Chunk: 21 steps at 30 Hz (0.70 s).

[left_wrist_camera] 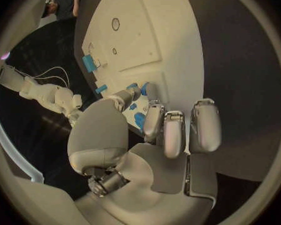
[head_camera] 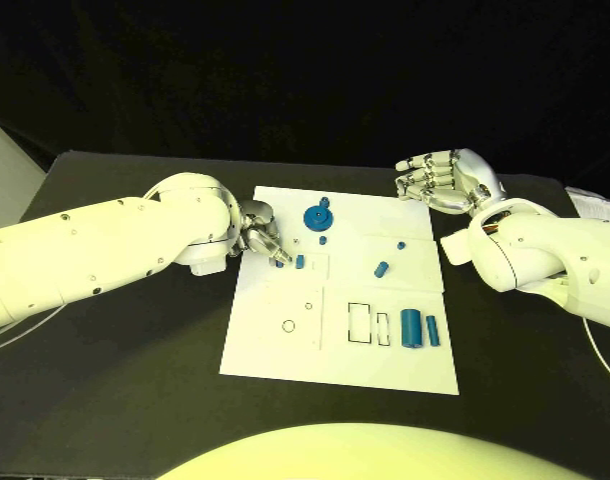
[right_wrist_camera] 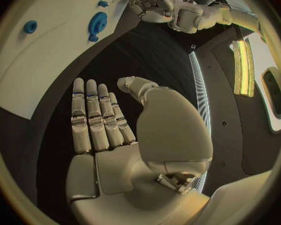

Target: Assemble the parts on the task board

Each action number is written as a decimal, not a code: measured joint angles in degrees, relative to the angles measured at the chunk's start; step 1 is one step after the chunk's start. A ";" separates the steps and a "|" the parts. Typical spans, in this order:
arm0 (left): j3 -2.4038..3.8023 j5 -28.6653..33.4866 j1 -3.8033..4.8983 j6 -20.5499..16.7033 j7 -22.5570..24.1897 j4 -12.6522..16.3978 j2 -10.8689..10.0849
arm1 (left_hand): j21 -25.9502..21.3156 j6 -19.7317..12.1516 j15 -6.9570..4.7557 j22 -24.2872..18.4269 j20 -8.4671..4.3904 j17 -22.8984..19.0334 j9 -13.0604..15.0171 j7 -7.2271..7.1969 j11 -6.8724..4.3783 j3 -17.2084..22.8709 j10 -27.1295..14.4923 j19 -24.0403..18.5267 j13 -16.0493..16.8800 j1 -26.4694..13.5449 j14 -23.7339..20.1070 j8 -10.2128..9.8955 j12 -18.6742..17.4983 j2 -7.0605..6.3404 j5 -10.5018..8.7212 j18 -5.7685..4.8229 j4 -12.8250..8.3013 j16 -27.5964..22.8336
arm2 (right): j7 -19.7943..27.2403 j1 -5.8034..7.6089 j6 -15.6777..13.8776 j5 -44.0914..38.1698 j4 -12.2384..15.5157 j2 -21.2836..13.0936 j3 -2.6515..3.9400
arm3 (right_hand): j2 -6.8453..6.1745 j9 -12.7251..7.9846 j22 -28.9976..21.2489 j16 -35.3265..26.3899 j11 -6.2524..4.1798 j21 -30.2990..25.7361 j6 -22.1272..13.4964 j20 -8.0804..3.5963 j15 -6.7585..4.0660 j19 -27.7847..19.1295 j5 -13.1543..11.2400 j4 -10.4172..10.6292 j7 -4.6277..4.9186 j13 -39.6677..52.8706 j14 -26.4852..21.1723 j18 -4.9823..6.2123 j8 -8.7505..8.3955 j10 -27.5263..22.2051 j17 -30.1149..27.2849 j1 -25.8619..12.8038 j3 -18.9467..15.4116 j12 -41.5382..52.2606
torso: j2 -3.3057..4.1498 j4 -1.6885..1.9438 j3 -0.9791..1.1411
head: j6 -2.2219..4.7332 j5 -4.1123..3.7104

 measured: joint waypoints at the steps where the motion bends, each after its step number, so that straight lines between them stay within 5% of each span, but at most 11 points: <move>1: 0.00 0.00 0.00 -0.02 0.00 0.00 0.00 | 0.00 0.00 0.00 0.00 0.00 0.00 0.00 0.00 0.00 0.00 0.00 0.00 0.00 0.00 0.00 0.00 0.00 0.00 0.00 0.00 0.00 0.00 | 0.00 0.00 0.00 0.00 0.00 0.00 0.00 | 0.00 0.00 0.00 0.00 0.00 0.00 0.00 0.00 0.00 0.00 0.00 0.00 0.00 0.00 0.00 0.00 0.00 0.00 0.00 0.00 0.00 0.00 | 0.00 0.00 0.00 | 0.01 0.00; 13: 0.00 -0.09 -0.01 -0.17 0.05 0.22 -0.42 | 0.00 0.00 0.00 0.00 0.00 0.00 -0.01 0.00 0.00 -0.24 0.00 0.00 -0.01 0.05 0.00 -0.19 0.00 0.05 0.00 0.00 0.24 0.00 | 0.00 0.00 0.02 0.01 0.06 -0.11 0.00 | 0.00 0.00 0.00 0.00 0.00 0.00 0.00 0.00 0.00 0.00 0.00 0.00 0.00 0.00 0.00 0.00 0.00 0.00 0.00 0.00 0.00 0.00 | 0.01 -0.03 0.02 | 0.14 -0.08; 21: 0.19 -0.12 -0.04 -0.80 0.12 0.77 -0.90 | -0.24 -0.21 0.00 0.00 0.01 0.00 -0.21 0.21 -0.21 0.02 -0.24 0.01 -1.08 1.76 0.00 -0.53 -0.97 1.75 -0.03 0.00 0.49 0.00 | 0.00 0.00 0.04 0.01 0.09 -0.15 0.00 | 0.00 0.00 0.00 0.00 0.00 0.00 0.00 0.00 0.00 0.00 0.01 0.00 0.00 0.00 0.00 0.00 0.00 0.00 0.00 0.00 0.00 0.00 | 0.02 -0.04 0.00 | 0.20 -0.16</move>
